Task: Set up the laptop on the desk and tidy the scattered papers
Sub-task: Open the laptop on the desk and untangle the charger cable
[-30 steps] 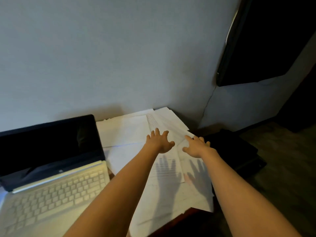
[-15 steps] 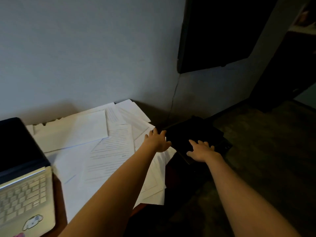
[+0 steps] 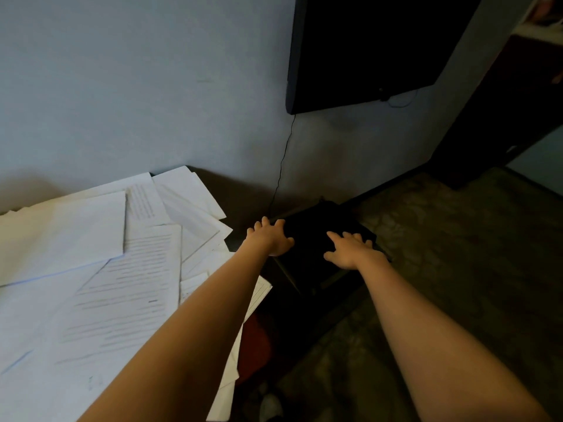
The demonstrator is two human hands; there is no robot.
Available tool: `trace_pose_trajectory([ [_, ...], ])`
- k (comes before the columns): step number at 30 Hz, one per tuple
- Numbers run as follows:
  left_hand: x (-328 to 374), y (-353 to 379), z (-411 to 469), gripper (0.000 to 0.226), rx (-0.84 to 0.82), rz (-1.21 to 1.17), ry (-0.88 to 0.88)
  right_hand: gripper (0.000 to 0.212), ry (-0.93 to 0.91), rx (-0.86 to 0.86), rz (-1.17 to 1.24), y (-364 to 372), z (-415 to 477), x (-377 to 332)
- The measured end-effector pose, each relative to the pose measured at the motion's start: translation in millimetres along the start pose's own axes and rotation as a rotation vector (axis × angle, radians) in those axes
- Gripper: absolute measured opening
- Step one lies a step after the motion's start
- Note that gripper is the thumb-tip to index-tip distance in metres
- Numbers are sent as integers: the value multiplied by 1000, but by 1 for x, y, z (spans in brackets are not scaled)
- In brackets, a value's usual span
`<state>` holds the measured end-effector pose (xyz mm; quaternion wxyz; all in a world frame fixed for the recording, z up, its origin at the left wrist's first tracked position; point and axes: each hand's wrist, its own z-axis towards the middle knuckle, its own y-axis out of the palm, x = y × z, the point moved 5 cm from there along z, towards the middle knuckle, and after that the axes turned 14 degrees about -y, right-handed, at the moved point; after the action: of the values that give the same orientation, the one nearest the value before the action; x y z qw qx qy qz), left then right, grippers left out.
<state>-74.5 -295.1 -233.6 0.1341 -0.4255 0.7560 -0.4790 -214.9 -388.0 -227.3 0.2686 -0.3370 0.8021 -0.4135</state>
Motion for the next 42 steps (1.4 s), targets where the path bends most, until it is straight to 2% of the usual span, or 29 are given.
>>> trace_pose_trajectory([
  [12,35,-3,104,65,-133,-100,-113,63,-41,-164,-5,-22,110,74],
  [20,36,11,174,63,-163,-183,-297,62,-160,-283,-19,-28,194,107],
  [31,59,48,263,66,-223,-433,-519,61,-360,-479,-196,-36,326,160],
  [42,25,112,314,66,-229,-641,-696,58,-553,-416,-286,17,436,111],
])
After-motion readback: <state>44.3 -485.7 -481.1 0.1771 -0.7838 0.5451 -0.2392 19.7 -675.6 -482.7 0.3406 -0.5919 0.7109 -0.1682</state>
